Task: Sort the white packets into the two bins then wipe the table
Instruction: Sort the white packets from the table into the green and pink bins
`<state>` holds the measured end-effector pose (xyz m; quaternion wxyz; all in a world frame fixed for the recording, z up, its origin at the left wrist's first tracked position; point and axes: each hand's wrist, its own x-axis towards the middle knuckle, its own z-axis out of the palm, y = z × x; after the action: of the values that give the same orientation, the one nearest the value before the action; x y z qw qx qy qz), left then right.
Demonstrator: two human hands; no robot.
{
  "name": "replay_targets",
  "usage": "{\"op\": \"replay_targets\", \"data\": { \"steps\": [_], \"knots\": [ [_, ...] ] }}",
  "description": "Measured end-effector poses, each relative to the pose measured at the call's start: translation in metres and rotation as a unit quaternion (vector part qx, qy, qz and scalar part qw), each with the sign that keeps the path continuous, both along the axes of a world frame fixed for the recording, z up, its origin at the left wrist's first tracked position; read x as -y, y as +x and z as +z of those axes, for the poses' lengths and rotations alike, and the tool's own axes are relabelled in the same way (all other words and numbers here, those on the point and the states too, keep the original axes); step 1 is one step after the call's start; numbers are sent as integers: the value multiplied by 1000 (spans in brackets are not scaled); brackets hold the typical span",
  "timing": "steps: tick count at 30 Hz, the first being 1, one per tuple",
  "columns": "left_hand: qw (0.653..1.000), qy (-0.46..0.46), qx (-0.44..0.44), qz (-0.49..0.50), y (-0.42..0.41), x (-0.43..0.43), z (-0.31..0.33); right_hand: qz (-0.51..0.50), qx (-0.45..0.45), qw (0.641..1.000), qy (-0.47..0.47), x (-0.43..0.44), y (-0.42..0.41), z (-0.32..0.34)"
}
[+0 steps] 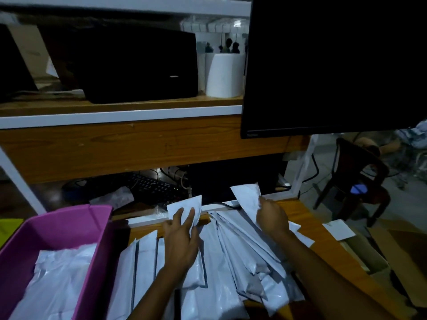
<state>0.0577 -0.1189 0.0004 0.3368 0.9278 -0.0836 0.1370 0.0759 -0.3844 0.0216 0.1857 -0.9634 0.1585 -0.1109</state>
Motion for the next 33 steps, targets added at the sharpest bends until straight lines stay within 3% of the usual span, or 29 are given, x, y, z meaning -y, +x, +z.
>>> {"op": "replay_targets", "data": {
  "steps": [6, 15, 24, 33],
  "knots": [
    [997, 21, 66, -15, 2, -27, 44, -30, 144, 989, 18, -52, -36, 33],
    [989, -13, 129, -70, -42, -85, 79, 5, 262, 960, 102, -166, -114, 45],
    [989, 0, 145, -44, -93, -161, 83, 18, 310, 942, 129, -254, -169, 49],
    [985, 39, 161, 54, -178, -250, 79, 92, 314, 932, 157, -327, -230, 52]
  ]
}}
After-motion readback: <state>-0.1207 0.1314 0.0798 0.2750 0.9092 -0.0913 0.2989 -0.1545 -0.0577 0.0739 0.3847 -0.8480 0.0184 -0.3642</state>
